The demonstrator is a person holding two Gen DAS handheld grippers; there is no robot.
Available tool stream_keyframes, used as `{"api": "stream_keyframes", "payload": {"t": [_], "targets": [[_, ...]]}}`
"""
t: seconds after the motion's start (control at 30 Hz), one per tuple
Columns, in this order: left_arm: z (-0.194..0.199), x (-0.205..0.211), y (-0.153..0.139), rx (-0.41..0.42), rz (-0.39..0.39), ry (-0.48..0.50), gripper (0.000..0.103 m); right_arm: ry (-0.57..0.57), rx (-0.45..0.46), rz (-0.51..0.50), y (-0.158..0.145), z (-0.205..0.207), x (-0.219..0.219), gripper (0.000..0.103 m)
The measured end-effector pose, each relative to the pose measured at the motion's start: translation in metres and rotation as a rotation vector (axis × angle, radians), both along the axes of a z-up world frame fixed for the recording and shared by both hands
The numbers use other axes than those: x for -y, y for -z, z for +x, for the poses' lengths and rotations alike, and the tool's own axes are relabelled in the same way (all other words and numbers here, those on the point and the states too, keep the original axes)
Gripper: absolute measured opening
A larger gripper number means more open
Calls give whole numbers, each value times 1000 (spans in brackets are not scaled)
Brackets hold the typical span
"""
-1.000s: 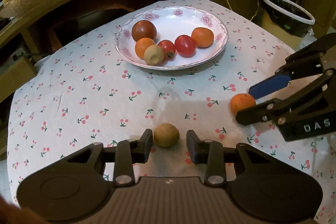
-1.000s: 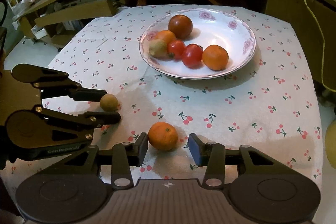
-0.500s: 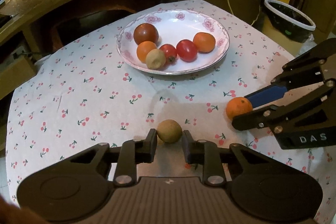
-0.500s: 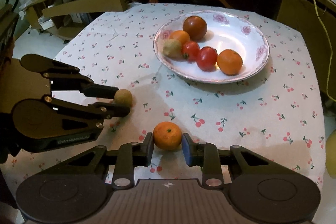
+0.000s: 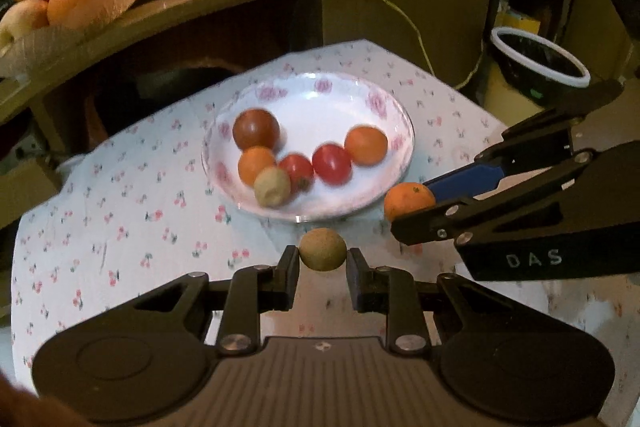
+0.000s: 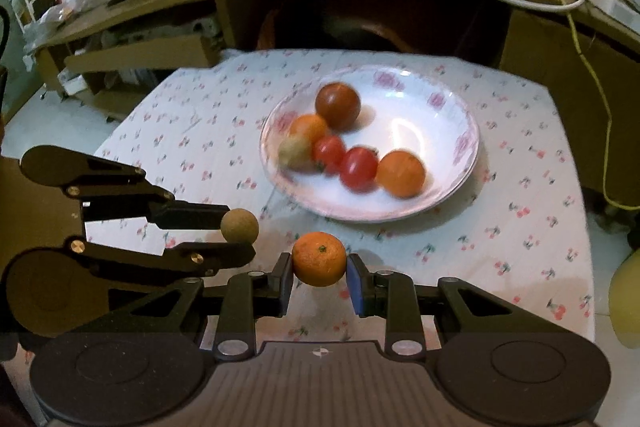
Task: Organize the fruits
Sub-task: 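Carry the kiwi and tangerine into the plate and open both grippers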
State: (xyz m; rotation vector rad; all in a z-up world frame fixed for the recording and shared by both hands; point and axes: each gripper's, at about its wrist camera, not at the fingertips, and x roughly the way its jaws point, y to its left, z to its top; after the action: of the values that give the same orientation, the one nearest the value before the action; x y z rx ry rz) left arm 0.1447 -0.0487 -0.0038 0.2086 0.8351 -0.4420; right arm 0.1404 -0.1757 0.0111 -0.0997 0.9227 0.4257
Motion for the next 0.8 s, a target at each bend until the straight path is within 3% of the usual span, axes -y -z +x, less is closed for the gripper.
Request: {"api": "stream_keyframes", "payload": {"t": [0.57, 0.8], "targets": [[58, 19, -11, 72, 19, -40, 30, 109, 88, 16, -11, 50, 17, 31], [78, 26, 0, 63, 33, -39, 30, 128, 82, 15, -4, 74, 23, 31]]}}
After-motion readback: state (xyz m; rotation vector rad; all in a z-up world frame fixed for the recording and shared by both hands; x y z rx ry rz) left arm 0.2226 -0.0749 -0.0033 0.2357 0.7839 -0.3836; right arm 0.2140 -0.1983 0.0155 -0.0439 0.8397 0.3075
